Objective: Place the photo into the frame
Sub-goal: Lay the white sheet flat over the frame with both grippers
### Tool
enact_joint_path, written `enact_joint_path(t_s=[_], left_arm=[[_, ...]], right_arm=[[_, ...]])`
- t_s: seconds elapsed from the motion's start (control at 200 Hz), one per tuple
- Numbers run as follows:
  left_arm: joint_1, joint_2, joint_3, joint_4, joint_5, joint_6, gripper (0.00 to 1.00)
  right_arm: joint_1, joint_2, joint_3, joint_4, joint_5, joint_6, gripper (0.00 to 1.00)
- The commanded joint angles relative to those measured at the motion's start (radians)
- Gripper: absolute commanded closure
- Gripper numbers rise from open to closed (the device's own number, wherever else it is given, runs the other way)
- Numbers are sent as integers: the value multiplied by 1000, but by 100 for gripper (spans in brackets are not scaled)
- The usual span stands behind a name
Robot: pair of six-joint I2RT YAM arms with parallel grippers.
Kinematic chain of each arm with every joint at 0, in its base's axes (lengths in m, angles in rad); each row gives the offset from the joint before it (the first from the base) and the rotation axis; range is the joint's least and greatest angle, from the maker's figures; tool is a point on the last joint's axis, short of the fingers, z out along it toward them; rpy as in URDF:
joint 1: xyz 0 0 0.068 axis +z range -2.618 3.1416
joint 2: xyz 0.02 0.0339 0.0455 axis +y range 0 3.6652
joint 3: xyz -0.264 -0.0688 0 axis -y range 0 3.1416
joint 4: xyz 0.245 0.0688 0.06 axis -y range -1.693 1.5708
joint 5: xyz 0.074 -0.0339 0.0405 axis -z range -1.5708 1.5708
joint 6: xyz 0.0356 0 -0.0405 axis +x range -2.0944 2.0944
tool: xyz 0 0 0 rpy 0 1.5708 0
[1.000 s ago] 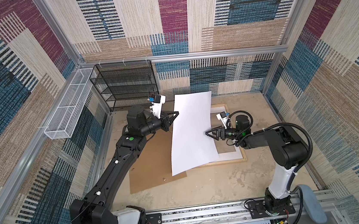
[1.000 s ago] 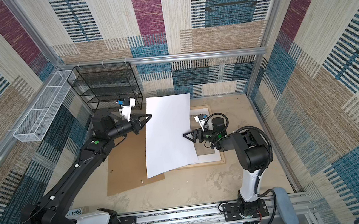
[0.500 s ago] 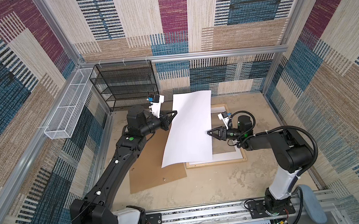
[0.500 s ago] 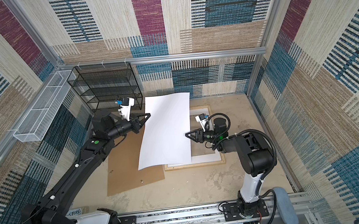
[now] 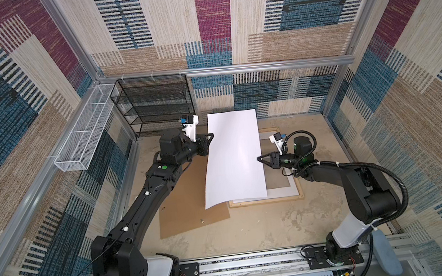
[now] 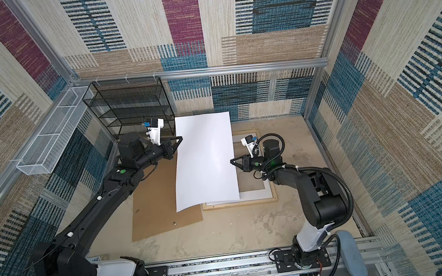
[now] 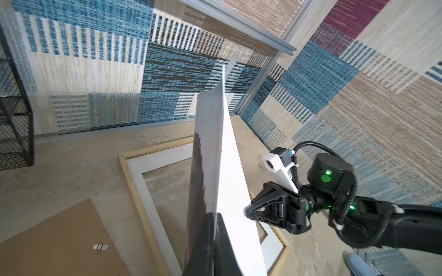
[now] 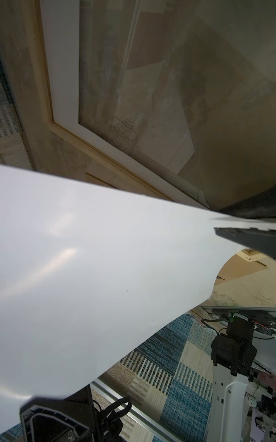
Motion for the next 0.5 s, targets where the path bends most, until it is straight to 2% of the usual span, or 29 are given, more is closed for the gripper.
enact_joint_path(t_s=[0.0, 0.2, 0.436, 0.496], left_arm=[[0, 11, 15, -8, -19, -19, 100], [1, 31, 18, -27, -41, -12, 100], [3, 48, -2, 11, -5, -25, 76], [3, 51, -3, 17, 7, -26, 72]], right_arm=[[0, -27, 31, -145, 15, -62, 89], [-8, -95, 44, -266, 17, -103, 92], [-11, -186, 12, -277, -8, -138, 93], [-12, -204, 10, -281, -3, -148, 93]])
